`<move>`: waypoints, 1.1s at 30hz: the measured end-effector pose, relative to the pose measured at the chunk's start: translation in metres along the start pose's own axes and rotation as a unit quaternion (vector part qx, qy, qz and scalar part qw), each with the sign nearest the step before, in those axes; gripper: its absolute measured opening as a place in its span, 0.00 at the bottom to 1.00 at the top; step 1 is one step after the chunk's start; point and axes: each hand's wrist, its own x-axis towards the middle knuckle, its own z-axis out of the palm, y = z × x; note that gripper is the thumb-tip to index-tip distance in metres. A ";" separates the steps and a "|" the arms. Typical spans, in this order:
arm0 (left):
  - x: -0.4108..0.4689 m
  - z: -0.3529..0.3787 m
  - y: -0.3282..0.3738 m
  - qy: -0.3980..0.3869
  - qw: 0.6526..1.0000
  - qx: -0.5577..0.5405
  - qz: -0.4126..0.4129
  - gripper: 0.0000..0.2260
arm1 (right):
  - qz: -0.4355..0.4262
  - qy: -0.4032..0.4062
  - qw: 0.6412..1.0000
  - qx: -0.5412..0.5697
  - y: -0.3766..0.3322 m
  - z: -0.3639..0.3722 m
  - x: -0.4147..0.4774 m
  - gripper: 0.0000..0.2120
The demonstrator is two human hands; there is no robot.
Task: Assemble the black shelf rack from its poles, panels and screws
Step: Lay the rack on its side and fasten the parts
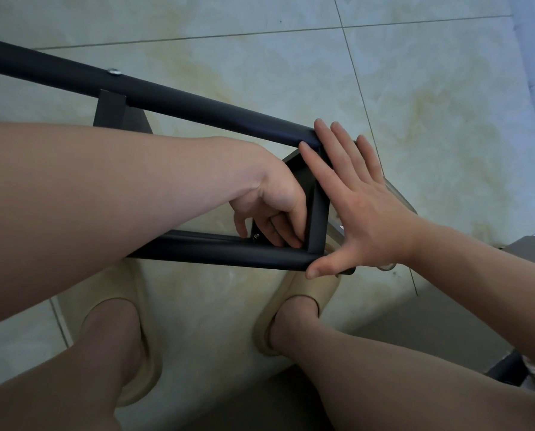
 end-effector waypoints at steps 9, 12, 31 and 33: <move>0.001 0.000 -0.002 -0.005 0.999 -0.022 0.023 0.06 | -0.005 -0.001 1.000 -0.004 0.001 0.001 0.000 0.67; 0.000 -0.001 -0.002 -0.015 0.999 -0.022 0.023 0.06 | -0.006 -0.002 1.000 -0.007 0.002 0.001 0.000 0.67; -0.098 0.026 0.006 0.353 0.885 0.298 -0.065 0.18 | 0.041 -0.041 0.989 -0.137 -0.001 -0.033 0.005 0.71; -0.104 0.041 0.009 0.356 0.878 0.313 -0.067 0.20 | 0.087 -0.030 0.987 -0.129 -0.006 -0.038 -0.001 0.68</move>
